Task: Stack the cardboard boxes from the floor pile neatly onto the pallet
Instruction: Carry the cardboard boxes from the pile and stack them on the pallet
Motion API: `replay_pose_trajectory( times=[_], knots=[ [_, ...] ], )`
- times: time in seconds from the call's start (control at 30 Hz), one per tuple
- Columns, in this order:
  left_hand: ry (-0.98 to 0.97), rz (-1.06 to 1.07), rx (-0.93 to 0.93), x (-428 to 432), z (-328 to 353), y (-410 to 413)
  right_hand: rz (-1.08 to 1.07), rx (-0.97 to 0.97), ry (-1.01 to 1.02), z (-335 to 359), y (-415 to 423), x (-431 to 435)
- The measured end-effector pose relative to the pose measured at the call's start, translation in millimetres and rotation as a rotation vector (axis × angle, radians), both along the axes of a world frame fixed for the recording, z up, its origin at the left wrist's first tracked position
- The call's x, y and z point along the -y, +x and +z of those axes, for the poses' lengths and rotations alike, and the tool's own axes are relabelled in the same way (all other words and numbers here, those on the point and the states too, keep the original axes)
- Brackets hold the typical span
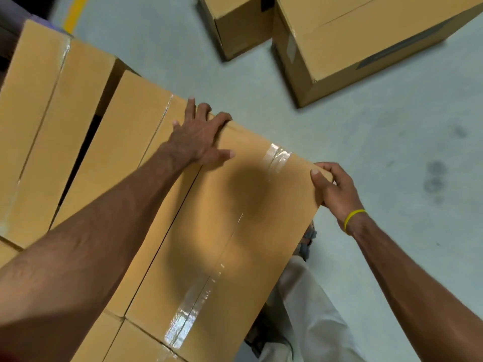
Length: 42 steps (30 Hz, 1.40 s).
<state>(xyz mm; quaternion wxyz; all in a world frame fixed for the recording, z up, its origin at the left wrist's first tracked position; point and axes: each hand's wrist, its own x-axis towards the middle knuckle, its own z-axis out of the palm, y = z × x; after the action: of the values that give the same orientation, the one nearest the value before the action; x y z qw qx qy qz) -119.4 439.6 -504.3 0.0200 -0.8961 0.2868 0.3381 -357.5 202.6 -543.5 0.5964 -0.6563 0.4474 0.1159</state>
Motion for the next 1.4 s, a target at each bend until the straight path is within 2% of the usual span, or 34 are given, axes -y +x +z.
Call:
replay_pose_trajectory(
  times=[0.33,0.57,0.73,0.87,0.97,1.07,1.27,1.4],
  knots=[
    [0.036,0.039,-0.006,4.6,3.3,-1.7,-0.034,-0.025,0.015,-0.5,1.1,3.6],
    [0.059,0.066,-0.006,10.8,3.7,-0.7,0.029,-0.046,0.004,8.4,7.4,9.9],
    [0.079,0.123,-0.016,18.6,9.3,-2.1,0.162,-0.112,-0.044,21.3,18.1,15.3],
    [-0.035,0.358,0.03,24.8,22.8,-21.4,0.382,-0.169,-0.163,35.1,33.6,15.4],
    [-0.151,0.564,0.068,25.7,44.8,-52.6,0.466,-0.153,-0.14,60.5,56.2,5.3],
    [-0.268,0.688,0.032,14.5,62.4,-101.1,0.584,-0.117,-0.141,86.2,75.4,-7.7],
    [-0.284,1.043,-0.086,-35.5,113.9,-226.9,0.764,0.036,-0.119,152.7,94.9,-51.0],
    [-0.32,1.286,0.017,-97.0,133.6,-281.8,0.863,0.049,-0.146,180.4,123.5,-80.8]
  ],
)
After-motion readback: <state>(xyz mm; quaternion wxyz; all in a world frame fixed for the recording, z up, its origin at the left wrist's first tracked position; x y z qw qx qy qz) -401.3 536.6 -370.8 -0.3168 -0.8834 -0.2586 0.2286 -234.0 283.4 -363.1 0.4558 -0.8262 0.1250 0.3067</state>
